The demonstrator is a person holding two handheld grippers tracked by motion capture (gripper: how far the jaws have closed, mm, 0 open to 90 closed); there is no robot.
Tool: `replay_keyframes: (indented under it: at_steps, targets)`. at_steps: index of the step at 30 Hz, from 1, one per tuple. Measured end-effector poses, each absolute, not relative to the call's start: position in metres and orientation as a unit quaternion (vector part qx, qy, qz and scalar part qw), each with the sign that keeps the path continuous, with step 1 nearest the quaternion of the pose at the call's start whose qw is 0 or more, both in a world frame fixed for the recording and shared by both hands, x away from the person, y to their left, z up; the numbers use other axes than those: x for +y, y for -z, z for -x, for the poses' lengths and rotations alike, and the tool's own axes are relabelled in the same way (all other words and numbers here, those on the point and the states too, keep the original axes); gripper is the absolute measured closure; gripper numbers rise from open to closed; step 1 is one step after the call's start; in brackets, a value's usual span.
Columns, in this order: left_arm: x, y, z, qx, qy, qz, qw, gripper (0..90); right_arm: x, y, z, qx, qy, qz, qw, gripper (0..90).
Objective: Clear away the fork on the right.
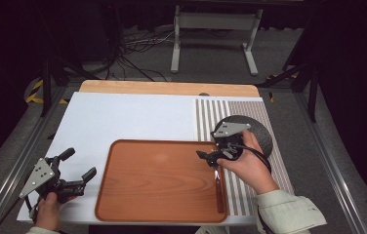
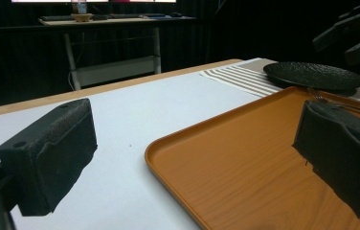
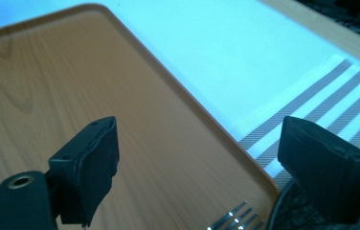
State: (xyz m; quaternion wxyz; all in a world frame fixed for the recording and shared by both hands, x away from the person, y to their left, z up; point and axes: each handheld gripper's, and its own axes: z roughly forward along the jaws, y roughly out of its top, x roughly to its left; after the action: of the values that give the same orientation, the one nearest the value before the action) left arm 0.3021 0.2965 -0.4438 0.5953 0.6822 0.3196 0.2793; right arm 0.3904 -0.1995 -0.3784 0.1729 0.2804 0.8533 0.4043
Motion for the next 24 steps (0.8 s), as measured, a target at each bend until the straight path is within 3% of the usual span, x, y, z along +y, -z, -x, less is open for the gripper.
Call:
replay_keyframes:
  at_steps: [24]
  targets:
    - [0.296, 0.443, -0.302, 0.321, -0.280, -0.681, 0.596, 1.6, -0.277, 0.370, -0.348, 0.780, -0.505, -0.292, 0.225, 14.0]
